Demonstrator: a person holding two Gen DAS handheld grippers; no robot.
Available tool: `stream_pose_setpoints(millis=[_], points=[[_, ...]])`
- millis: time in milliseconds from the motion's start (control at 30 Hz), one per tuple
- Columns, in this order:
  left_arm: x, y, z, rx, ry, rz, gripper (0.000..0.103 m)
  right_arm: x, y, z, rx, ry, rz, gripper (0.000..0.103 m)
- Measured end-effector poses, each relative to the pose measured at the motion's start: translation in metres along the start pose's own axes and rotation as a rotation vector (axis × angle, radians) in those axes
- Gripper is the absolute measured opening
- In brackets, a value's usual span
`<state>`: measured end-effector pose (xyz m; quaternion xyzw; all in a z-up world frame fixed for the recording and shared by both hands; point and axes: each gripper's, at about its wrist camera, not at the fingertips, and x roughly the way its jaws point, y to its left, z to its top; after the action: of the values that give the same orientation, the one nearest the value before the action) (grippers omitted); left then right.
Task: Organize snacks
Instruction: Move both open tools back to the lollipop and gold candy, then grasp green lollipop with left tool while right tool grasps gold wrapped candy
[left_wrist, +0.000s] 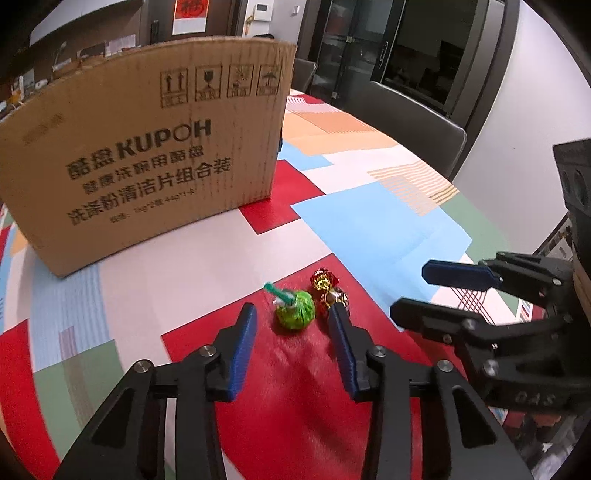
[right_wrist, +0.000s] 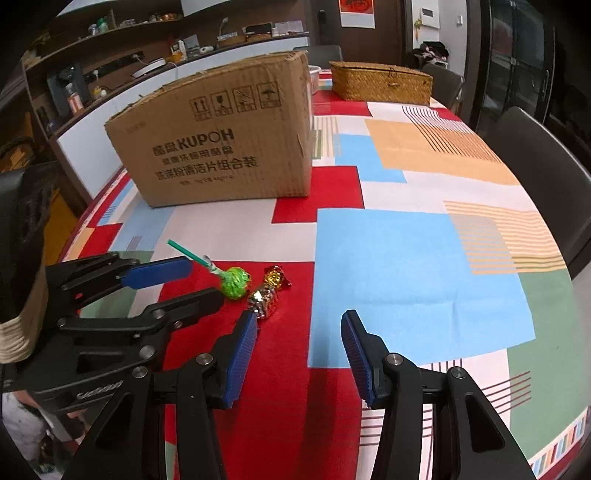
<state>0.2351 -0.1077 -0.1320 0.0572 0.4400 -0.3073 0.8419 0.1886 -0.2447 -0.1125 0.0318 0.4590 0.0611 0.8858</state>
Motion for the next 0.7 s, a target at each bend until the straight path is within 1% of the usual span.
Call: stream_pose_setpoints(millis=[200, 433, 633, 700], points=[[0.018, 0.002, 0.004, -0.017, 0.028, -0.01, 0.03, 0.007, -0.004, 0.001, 0.017, 0.018, 0.002, 0.049], [0.021, 0.009, 0.006, -0.055, 0.038, -0.03, 0.026, 0.015, -0.003, 0.005, 0.028, 0.032, 0.028, 0.048], [-0.001, 0.017, 0.003, -0.07, 0.016, 0.016, 0.026, 0.019, 0.004, 0.007, 0.016, 0.033, 0.052, 0.048], [-0.009, 0.02, -0.001, -0.07, 0.016, 0.054, 0.026, 0.022, 0.008, 0.007, 0.01, 0.037, 0.057, 0.045]])
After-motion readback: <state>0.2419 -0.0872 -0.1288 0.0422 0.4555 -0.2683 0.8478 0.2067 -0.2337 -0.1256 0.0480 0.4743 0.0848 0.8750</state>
